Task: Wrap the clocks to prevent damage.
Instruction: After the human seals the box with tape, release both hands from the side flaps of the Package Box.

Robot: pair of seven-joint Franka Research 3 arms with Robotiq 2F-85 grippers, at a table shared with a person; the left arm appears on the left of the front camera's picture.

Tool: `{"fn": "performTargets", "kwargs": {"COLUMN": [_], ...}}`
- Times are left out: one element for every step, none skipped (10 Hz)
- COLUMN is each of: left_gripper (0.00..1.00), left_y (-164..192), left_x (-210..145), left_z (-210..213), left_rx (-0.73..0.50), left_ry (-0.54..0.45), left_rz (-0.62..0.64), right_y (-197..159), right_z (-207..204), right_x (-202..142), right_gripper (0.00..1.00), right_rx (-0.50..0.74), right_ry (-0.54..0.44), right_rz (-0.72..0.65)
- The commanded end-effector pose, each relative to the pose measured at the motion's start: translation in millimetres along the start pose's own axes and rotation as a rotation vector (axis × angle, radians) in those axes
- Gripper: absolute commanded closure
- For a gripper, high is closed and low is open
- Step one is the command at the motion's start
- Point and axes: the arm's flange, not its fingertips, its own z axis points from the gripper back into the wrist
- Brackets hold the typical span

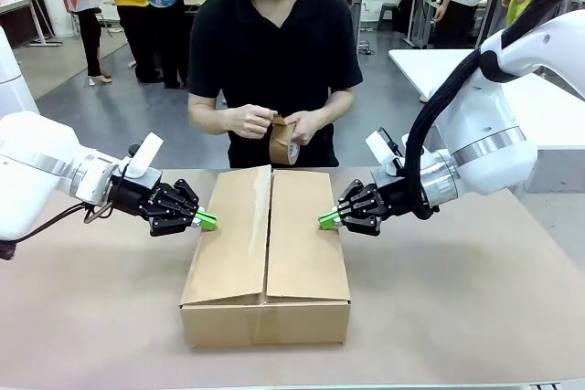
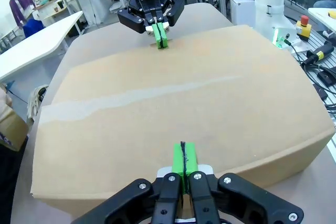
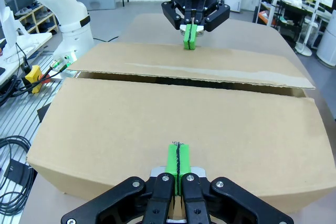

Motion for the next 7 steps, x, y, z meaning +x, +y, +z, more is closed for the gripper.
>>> {"fn": "performTargets", "kwargs": {"left_gripper": [1.0, 1.0, 1.0, 1.0, 1.0, 1.0, 1.0], "left_y": [-1.0, -1.0, -1.0, -1.0, -1.0, -1.0, -1.0], "left_x": [-0.6, -0.6, -0.6, -0.6, -0.6, -0.6, -0.6], "left_z": [-0.6, -0.6, -0.6, -0.6, -0.6, -0.6, -0.6], "left_rx": [-0.012, -0.012, -0.012, -0.012, -0.012, -0.012, -0.012], "left_ry": [0.008, 0.008, 0.008, 0.008, 0.008, 0.008, 0.008], "left_rz": [-0.007, -0.007, -0.007, -0.007, -0.007, -0.007, -0.007], "right_y": [1.7, 1.7, 1.7, 1.7, 1.7, 1.7, 1.7], "right_z": [-2.9, -2.9, -2.9, -2.9, -2.9, -2.9, -2.9], "right_x": [-4.3, -4.3, -4.3, -4.3, -4.3, -4.3, -4.3], "right_gripper": [0.99, 0.99, 0.99, 0.99, 0.99, 0.99, 0.99], "right_rx": [-0.009, -0.009, -0.009, -0.009, -0.009, -0.009, -0.009], "right_ry": [-0.005, -0.005, -0.005, -0.005, -0.005, -0.005, -0.005], "right_rz": [-0.016, -0.016, -0.016, -0.016, -0.016, -0.016, -0.016]}}
